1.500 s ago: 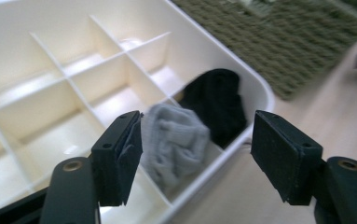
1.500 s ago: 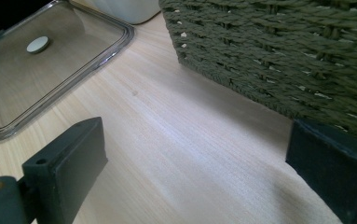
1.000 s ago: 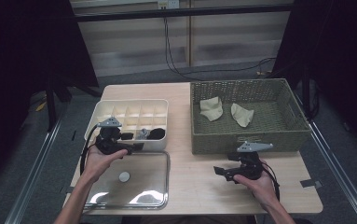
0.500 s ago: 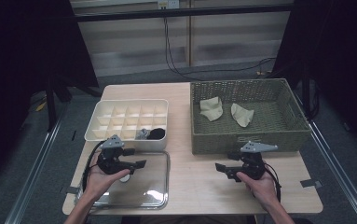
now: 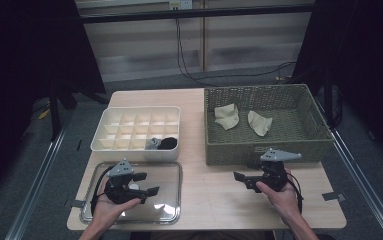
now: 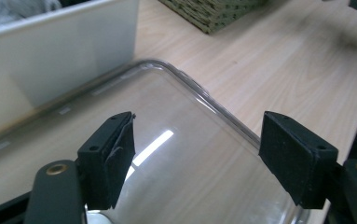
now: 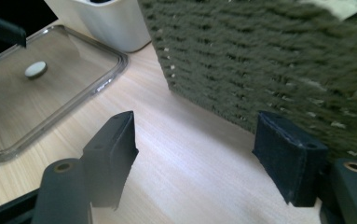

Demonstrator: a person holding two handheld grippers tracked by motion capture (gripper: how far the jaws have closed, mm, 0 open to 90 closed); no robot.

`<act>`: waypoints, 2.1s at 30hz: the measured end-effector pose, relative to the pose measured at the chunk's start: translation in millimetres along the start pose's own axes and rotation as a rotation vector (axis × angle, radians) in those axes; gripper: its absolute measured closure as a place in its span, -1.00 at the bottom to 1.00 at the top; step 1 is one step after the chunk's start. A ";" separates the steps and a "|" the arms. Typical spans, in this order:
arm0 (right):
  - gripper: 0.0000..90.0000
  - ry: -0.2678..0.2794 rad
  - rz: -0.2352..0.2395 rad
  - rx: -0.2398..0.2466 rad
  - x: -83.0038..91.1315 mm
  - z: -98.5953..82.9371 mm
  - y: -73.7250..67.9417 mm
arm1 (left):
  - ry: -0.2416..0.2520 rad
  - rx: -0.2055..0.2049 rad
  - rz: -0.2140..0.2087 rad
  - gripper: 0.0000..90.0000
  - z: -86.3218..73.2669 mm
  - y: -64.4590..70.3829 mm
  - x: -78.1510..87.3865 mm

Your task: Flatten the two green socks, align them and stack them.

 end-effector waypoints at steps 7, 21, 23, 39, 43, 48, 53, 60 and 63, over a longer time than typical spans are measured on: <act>-0.30 0.021 0.006 0.007 5.6 14.5 1.4 | -0.012 -0.060 0.040 -0.60 -6.5 -2.4 -6.9; 0.00 0.034 0.033 0.028 19.9 60.7 10.6 | -0.032 -0.062 0.016 -0.57 -9.5 6.2 -8.1; 0.00 0.033 0.026 0.031 19.5 66.7 15.0 | -0.028 -0.065 0.017 -0.57 -7.8 5.4 -9.1; 0.16 -0.047 -0.034 0.026 -12.6 113.1 80.5 | -0.029 -0.034 0.040 -0.59 -4.5 -13.8 -8.6; 0.28 -0.090 -0.061 0.024 -25.5 116.7 97.7 | -0.028 -0.032 0.043 -0.59 -4.3 -14.6 -7.3; 0.36 -0.123 -0.091 -0.007 -41.5 124.1 118.2 | -0.027 -0.032 0.046 -0.60 -4.6 -15.5 -6.9; 0.42 -0.188 -0.122 -0.004 -59.4 122.9 138.4 | -0.028 -0.037 0.046 -0.60 -4.7 -15.3 -8.2; 0.46 -0.239 -0.167 -0.010 -75.9 128.6 158.4 | -0.021 -0.034 0.047 -0.60 -4.2 -16.5 -7.8; 0.48 -0.265 -0.188 -0.022 -83.5 125.0 169.0 | -0.020 -0.035 0.054 -0.60 -3.9 -17.6 -6.0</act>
Point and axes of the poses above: each handheld gripper's, and its own axes: x roughly backward along the jaws, z roughly out of its top, y roughly to its right, the point moved 6 cm from there along -x, roughly forward along the jaws, and after that the axes turned 14 degrees about y, right-handed, at the moved point
